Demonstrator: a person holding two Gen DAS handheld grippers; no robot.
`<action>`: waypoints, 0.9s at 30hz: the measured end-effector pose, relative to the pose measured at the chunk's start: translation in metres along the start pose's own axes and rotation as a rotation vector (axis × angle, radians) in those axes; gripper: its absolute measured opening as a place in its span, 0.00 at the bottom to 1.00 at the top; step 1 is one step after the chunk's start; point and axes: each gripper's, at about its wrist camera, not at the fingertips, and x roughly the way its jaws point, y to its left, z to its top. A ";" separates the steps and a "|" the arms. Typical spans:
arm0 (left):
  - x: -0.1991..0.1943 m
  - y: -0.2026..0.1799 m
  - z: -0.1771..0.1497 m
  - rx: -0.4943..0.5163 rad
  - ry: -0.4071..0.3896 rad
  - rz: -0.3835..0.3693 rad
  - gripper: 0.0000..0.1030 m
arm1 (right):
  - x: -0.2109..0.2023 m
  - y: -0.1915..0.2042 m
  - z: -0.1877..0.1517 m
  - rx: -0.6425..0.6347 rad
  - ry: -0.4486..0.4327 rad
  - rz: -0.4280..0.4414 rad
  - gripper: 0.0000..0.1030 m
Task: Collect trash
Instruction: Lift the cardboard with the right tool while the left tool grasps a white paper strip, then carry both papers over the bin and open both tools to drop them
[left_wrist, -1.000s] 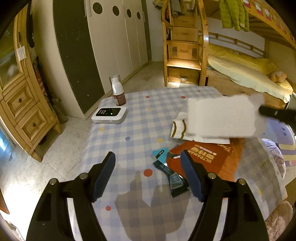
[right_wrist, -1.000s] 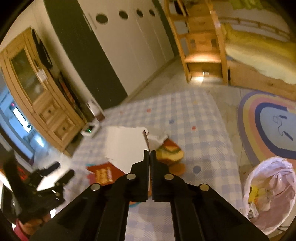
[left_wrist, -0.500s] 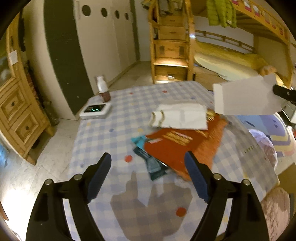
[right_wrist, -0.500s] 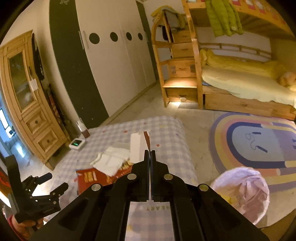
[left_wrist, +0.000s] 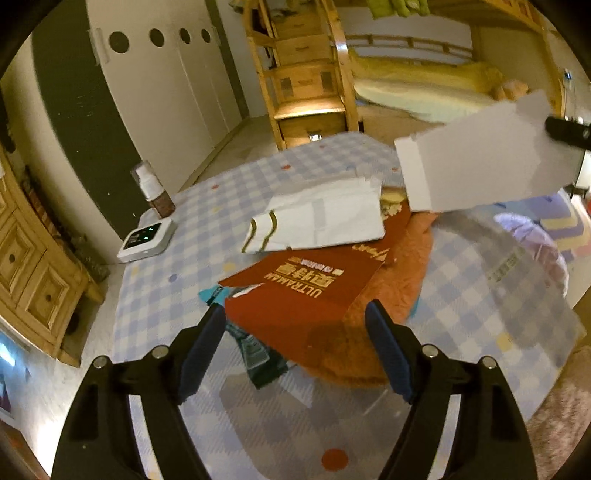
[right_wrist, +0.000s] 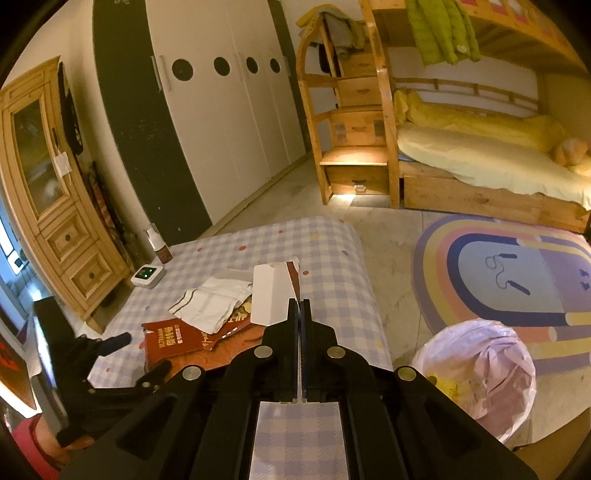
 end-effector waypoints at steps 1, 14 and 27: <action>0.003 0.001 0.000 -0.002 0.005 -0.006 0.74 | 0.000 -0.001 -0.001 0.000 0.002 -0.001 0.00; -0.015 0.015 0.009 -0.031 -0.030 -0.082 0.15 | -0.004 0.002 0.000 -0.013 -0.016 -0.016 0.00; -0.091 0.031 0.026 -0.106 -0.130 -0.178 0.00 | -0.045 0.000 0.005 -0.037 -0.103 -0.116 0.00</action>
